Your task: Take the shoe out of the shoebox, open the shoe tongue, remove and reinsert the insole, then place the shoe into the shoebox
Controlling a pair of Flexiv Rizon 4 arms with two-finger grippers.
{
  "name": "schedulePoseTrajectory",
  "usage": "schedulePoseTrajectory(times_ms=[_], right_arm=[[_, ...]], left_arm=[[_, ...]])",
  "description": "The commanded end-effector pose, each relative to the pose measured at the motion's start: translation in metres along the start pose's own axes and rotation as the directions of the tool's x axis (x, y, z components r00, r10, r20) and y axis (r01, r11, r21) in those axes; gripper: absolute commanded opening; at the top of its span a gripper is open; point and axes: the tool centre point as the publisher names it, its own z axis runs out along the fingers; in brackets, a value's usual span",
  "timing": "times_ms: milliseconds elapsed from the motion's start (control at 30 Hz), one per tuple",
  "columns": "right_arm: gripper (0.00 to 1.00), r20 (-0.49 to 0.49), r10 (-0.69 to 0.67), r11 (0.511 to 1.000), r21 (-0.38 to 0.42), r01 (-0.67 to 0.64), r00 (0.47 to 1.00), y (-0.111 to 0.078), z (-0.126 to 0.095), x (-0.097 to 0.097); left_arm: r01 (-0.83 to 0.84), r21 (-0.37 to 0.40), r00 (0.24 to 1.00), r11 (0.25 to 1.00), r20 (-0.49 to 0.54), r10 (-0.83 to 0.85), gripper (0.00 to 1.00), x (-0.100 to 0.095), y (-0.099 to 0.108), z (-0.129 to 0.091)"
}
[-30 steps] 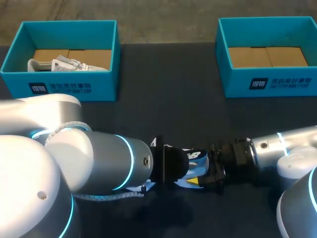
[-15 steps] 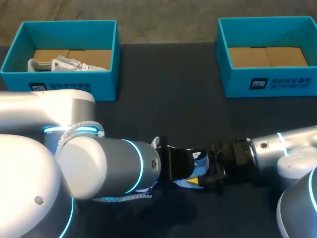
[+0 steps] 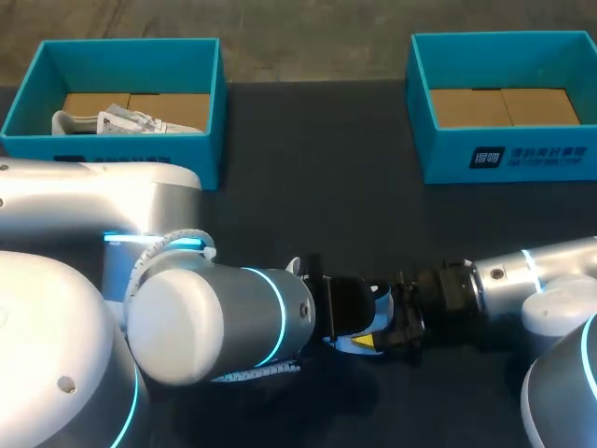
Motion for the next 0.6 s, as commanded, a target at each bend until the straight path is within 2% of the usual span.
schedulePoseTrajectory(times_ms=[33, 600], right_arm=[[0.0, 0.001, 0.0, 1.0, 0.003, 0.0, 1.0, 0.0, 0.0, 0.001], [0.0, 0.001, 0.0, 1.0, 0.003, 0.0, 1.0, 0.0, 0.0, 0.001]], left_arm=[[0.008, 0.003, 1.0, 1.0, 0.013, -0.008, 0.0, 0.003, -0.001, 0.001], [0.142, 0.06, 0.988, 0.988, 0.044, -0.145, 0.0, -0.014, -0.005, -0.002]])
